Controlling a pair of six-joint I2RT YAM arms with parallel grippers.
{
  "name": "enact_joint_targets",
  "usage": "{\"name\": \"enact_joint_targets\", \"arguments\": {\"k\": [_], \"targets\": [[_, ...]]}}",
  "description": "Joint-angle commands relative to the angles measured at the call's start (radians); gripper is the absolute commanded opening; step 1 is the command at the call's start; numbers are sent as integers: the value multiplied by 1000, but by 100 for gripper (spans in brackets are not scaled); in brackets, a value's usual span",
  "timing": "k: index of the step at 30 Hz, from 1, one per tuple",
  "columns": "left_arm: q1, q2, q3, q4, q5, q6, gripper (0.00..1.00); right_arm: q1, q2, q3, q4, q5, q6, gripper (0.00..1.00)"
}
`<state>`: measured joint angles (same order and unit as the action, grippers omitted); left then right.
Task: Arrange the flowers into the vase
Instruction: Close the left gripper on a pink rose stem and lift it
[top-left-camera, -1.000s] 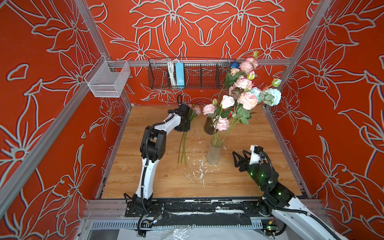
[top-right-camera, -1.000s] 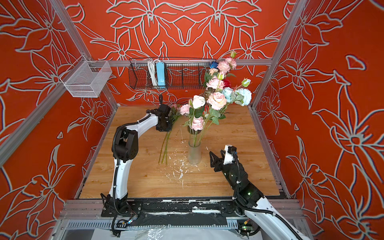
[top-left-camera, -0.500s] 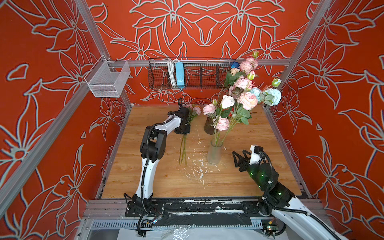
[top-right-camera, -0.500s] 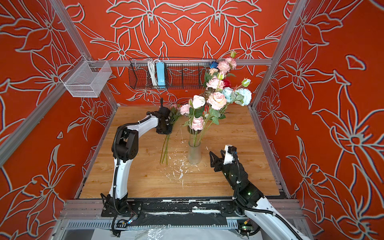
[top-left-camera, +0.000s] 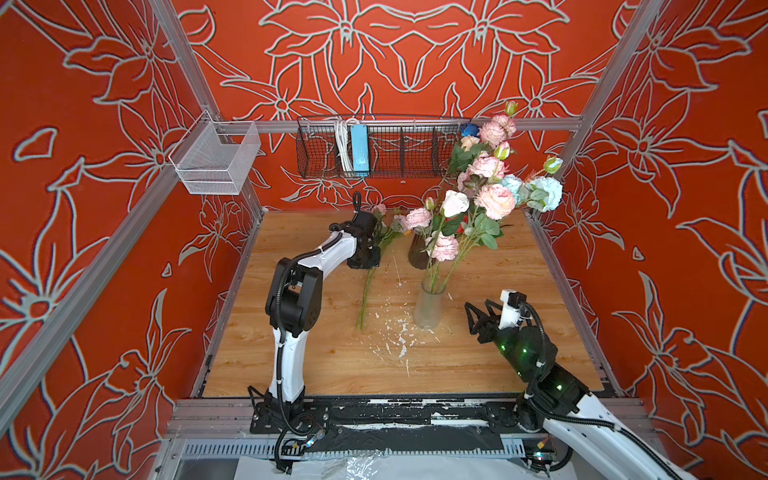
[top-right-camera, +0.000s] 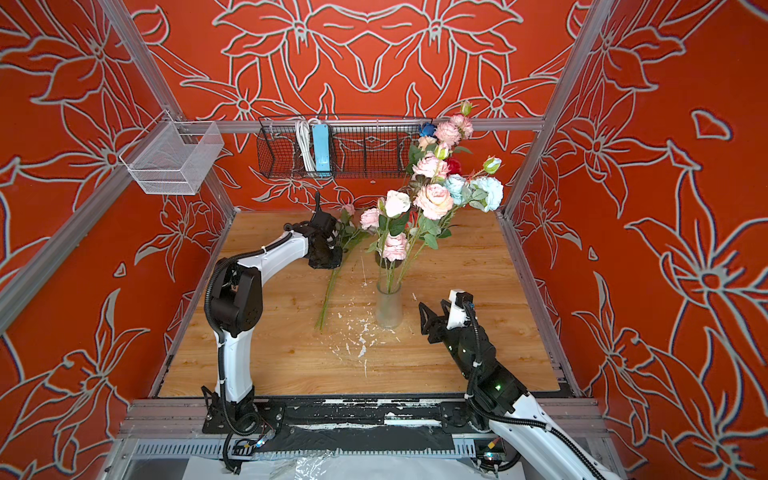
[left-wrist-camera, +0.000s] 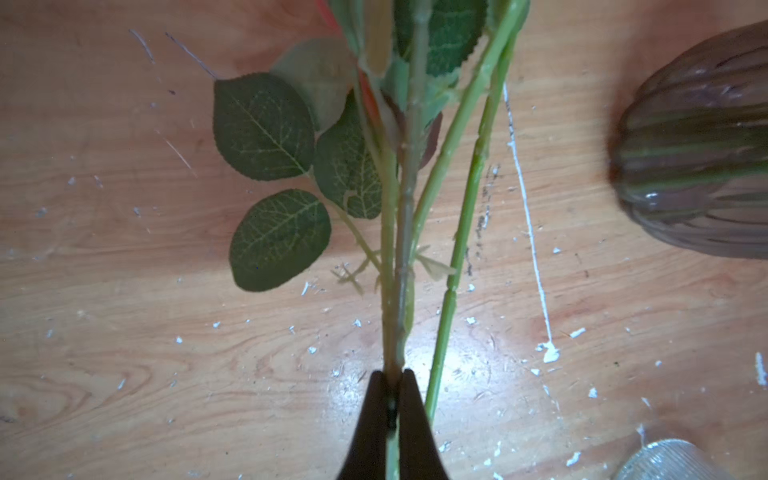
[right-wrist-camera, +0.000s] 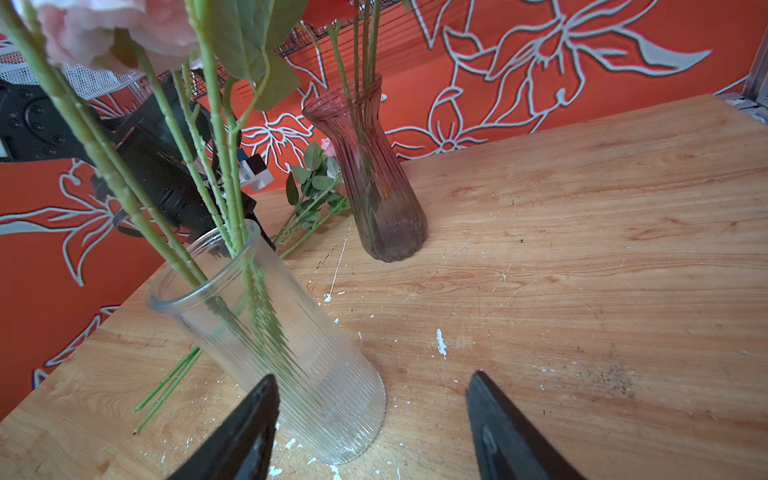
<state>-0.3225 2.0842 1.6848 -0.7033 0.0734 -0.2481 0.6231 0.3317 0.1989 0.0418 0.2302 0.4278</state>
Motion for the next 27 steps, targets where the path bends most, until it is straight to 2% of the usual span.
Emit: {"name": "enact_joint_targets", "arguments": {"k": [1, 4, 7, 13, 19, 23, 27], "targets": [[-2, -22, -16, 1, 12, -17, 7, -6, -3, 16, 10, 20, 9, 73], [-2, -28, -40, 10, 22, -25, 12, -6, -6, 16, 9, 21, 10, 73], [-3, -41, -71, 29, 36, -31, 23, -5, -5, 16, 11, 19, 13, 73], [-2, -32, -87, 36, 28, -29, 32, -6, 1, 16, 13, 17, 12, 73], [-3, 0, -66, 17, -15, -1, 28, -6, -5, 17, 9, 23, 11, 73], [4, 14, -73, 21, -17, 7, 16, -5, -4, 17, 8, 23, 9, 73], [4, 19, -87, 25, -3, 6, 16, -6, -4, 17, 9, 21, 9, 73]]}}
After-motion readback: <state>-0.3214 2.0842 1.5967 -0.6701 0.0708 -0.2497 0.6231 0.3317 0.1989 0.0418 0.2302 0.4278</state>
